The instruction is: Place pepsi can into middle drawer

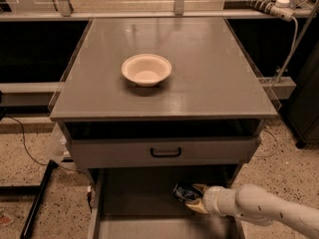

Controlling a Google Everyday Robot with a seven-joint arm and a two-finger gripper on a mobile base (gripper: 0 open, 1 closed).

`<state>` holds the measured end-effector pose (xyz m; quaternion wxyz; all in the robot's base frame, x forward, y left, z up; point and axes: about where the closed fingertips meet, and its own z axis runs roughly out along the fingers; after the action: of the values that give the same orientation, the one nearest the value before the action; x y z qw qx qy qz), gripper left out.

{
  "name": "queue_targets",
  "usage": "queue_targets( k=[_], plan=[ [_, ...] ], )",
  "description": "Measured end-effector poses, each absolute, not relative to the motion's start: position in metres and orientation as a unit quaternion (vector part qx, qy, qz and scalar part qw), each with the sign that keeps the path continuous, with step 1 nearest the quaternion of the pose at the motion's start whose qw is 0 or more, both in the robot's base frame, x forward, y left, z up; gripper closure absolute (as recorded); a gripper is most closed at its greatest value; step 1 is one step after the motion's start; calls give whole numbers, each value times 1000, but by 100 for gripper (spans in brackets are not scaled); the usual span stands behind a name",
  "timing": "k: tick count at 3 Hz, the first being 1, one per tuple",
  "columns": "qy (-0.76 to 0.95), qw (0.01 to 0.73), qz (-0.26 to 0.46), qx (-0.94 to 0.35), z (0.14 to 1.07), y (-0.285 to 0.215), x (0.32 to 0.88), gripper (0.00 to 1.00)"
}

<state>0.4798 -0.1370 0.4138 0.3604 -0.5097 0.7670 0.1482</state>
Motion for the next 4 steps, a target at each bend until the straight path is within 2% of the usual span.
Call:
queue_targets(
  k=[1,3,4],
  plan=[
    [743,362,202,-526,408,-114,465,100],
    [716,348,225,-562,404,-91,442,100],
    [724,329,221,-565,391,-92,437,81]
  ],
)
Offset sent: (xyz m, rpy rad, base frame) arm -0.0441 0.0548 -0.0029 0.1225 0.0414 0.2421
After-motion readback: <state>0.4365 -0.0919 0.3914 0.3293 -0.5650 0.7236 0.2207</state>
